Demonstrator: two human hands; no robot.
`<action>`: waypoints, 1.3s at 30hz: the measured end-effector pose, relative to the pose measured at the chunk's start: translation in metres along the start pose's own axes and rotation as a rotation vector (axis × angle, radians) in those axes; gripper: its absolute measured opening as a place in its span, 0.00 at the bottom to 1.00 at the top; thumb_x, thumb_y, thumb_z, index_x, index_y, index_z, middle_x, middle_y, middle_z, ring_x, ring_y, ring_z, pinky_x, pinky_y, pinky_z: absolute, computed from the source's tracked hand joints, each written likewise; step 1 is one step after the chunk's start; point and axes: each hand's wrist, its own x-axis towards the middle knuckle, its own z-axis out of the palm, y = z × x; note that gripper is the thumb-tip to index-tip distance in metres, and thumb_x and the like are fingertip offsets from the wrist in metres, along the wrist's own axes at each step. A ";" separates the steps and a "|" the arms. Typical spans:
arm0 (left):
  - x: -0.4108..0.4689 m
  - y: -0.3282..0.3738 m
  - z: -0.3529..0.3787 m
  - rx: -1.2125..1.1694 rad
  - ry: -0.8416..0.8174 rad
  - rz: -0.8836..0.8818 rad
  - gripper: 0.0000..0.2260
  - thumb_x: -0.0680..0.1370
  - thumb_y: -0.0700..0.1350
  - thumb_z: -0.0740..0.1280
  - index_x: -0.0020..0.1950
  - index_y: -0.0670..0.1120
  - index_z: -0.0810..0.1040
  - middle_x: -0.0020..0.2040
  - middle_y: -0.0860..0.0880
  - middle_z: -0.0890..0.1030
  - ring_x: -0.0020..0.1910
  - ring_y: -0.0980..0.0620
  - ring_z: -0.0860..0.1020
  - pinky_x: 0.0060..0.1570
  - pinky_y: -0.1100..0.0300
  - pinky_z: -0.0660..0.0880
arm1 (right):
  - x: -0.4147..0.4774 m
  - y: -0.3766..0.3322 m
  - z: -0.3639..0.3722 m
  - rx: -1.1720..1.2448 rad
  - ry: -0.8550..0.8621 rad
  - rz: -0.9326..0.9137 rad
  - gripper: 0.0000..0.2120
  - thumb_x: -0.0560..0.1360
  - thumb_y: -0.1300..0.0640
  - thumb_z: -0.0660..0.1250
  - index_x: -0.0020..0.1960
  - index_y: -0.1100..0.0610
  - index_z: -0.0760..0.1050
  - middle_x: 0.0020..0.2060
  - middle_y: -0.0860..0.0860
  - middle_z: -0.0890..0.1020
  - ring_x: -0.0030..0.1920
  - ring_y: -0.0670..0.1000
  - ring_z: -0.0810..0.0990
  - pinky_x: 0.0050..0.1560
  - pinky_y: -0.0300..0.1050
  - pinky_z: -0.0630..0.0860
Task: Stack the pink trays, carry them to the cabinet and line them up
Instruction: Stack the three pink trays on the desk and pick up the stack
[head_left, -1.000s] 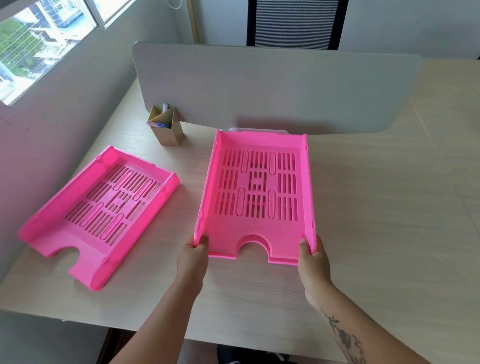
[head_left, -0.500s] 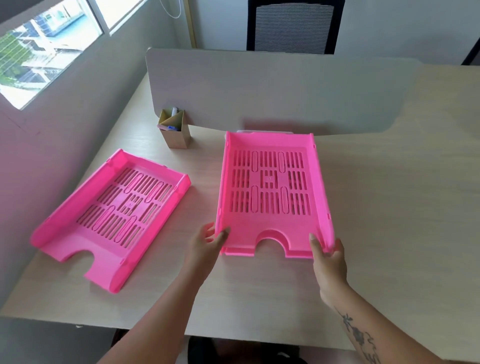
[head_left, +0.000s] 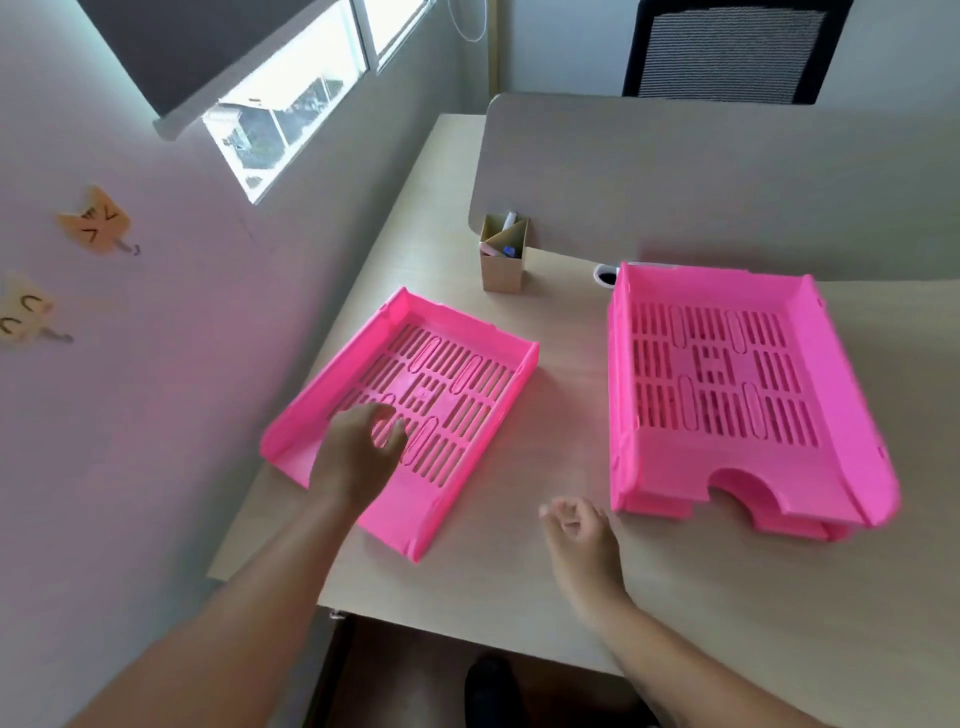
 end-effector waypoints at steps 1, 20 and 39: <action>0.007 -0.016 -0.007 0.037 0.006 -0.025 0.14 0.76 0.43 0.72 0.60 0.40 0.82 0.57 0.41 0.84 0.56 0.42 0.81 0.54 0.52 0.76 | 0.002 -0.015 0.015 0.003 -0.028 -0.023 0.15 0.78 0.53 0.67 0.61 0.59 0.77 0.58 0.55 0.78 0.56 0.53 0.78 0.55 0.43 0.72; 0.033 -0.071 -0.053 -0.383 -0.038 -0.514 0.11 0.80 0.38 0.62 0.60 0.40 0.78 0.51 0.40 0.81 0.38 0.48 0.78 0.33 0.59 0.73 | 0.029 -0.109 0.056 0.105 0.002 -0.008 0.32 0.78 0.64 0.59 0.80 0.50 0.57 0.69 0.56 0.75 0.57 0.58 0.82 0.52 0.53 0.82; -0.004 0.233 0.055 -0.715 -0.307 -0.235 0.13 0.81 0.35 0.54 0.63 0.48 0.65 0.58 0.41 0.78 0.46 0.42 0.80 0.25 0.59 0.73 | 0.073 -0.062 -0.277 0.095 0.268 -0.236 0.22 0.77 0.67 0.56 0.70 0.57 0.73 0.40 0.49 0.79 0.34 0.48 0.76 0.29 0.41 0.72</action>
